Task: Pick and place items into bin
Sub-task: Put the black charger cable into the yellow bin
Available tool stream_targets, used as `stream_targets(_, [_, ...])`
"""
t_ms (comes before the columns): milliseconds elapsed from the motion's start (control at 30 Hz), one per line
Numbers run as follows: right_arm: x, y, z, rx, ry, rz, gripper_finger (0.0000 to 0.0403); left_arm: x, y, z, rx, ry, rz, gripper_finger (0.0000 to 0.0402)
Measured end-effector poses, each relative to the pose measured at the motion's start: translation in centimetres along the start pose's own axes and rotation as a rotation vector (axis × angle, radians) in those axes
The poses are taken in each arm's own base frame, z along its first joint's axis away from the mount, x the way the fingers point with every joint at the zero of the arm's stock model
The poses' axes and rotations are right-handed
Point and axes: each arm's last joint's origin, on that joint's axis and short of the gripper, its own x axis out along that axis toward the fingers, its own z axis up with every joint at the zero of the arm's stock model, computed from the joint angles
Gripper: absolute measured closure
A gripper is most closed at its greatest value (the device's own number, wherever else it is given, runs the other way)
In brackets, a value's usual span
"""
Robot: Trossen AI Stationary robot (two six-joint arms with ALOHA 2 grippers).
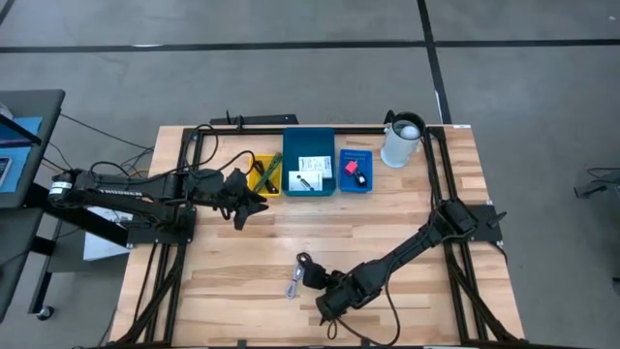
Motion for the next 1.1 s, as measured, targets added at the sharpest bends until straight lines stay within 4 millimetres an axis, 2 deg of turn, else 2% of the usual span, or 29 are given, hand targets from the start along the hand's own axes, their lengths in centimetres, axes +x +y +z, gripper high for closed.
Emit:
stream_targets(267, [0.1, -0.3, 0.1, 0.011, -0.027, -0.009, 0.0217, 0.0, 0.0, 0.0, 0.000, -0.002, 0.004, 0.0273])
stream_targets(433, [1.6, 0.5, 0.2, -0.067, -0.003, 0.026, 0.0217, 0.0, 0.0, 0.0, 0.000, -0.002, 0.004, 0.0273])
stream_targets(500, [2.5, 0.4, 0.8, -0.075, -0.033, 0.004, 0.0217, 0.0, 0.0, 0.0, -0.001, -0.002, 0.004, 0.0273])
stream_targets(700, [3.3, 0.7, 0.9, -0.107, 0.007, -0.024, 0.0222, 0.0, 0.0, 0.0, 0.000, 0.000, 0.002, 0.0273])
stream_targets(867, [3.6, 0.4, 0.6, -0.086, 0.004, -0.025, 0.0249, 0.0, 0.0, 0.0, 0.001, -0.004, 0.009, 0.0273])
stream_targets(1100, [4.0, 0.2, 0.2, -0.002, 0.001, -0.016, 0.0324, 0.0, 0.0, 0.0, 0.001, -0.008, 0.017, 0.0273])
